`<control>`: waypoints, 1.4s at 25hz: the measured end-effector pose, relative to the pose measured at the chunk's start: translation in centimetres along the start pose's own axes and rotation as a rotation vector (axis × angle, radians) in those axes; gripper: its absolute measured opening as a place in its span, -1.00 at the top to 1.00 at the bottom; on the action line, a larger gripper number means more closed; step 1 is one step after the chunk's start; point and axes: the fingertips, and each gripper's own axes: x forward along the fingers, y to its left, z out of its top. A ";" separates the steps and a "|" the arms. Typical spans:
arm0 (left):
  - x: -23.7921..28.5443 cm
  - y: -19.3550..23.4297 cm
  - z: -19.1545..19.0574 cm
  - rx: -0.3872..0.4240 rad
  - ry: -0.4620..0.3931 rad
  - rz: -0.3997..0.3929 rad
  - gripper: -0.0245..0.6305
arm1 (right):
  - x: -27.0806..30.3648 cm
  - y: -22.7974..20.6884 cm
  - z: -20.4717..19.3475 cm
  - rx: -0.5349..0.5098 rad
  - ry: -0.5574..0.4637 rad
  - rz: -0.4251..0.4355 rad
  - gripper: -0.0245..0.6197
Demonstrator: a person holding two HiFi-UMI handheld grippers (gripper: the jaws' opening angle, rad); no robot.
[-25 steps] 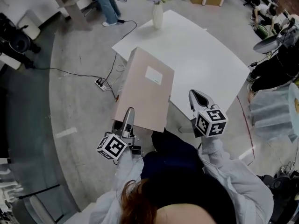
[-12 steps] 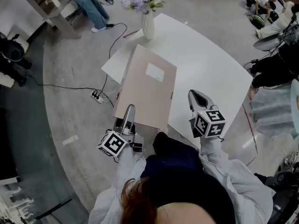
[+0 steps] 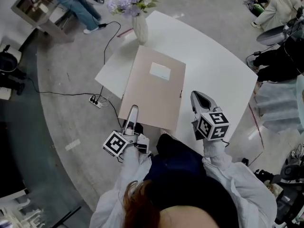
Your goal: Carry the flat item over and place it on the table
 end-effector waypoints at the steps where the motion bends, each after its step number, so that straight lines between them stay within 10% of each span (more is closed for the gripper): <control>1: 0.4 0.2 0.0 -0.017 0.003 -0.004 0.07 | 0.3 -0.1 -0.1 0.006 0.002 -0.001 0.90; 13: 3.7 3.3 -1.3 -0.247 0.020 0.011 0.06 | 3.0 -1.4 -1.8 0.041 0.041 -0.019 0.90; 24: 4.0 7.8 -2.8 0.026 0.195 0.318 -0.36 | 4.8 -2.3 -2.4 0.079 0.040 -0.031 0.90; 35: 4.5 12.0 -3.2 0.077 0.238 0.475 -0.71 | 4.8 -2.5 -3.0 0.103 0.044 -0.030 0.90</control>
